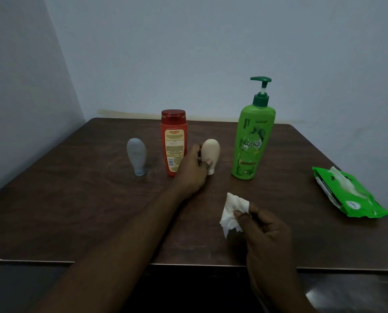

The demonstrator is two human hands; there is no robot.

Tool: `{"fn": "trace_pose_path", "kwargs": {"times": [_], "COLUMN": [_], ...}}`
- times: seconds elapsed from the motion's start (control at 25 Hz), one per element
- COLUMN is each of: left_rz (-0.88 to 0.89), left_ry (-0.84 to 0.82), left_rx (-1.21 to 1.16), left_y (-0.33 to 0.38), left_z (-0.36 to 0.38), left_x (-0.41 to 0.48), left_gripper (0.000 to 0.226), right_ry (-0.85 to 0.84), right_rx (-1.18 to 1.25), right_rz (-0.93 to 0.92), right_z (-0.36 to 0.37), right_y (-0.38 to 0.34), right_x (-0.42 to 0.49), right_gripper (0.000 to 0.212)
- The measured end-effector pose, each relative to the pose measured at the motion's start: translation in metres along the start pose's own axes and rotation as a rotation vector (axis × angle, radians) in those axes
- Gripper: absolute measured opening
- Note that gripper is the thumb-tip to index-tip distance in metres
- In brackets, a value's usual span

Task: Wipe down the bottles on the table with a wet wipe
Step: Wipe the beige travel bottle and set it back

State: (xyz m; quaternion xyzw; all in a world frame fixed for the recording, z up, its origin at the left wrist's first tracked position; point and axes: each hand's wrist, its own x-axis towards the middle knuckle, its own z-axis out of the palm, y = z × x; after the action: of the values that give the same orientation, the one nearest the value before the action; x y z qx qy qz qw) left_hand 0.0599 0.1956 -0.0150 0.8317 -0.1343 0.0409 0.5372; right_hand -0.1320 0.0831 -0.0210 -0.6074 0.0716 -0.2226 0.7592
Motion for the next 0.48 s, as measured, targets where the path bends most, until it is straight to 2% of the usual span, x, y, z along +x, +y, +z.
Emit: {"fn": "trace_pose_path", "kwargs": {"times": [0.36,0.48], "left_rz": [0.001,-0.038], "left_ry": [-0.012,-0.047], "left_rx": [0.012,0.002], "left_y": [0.0022,0.0022], "left_z": [-0.0007,-0.0026], "left_x": [-0.0035,-0.0051], "left_gripper": [0.043,0.060], "right_ry": [0.021,0.028], "right_rx": [-0.018,-0.030], "right_rz": [0.028,0.019], "right_z": [-0.0036,-0.0031], "right_y": [0.0017,0.0043], "right_x": [0.0021,0.0025], "right_gripper": [0.027,0.026]}}
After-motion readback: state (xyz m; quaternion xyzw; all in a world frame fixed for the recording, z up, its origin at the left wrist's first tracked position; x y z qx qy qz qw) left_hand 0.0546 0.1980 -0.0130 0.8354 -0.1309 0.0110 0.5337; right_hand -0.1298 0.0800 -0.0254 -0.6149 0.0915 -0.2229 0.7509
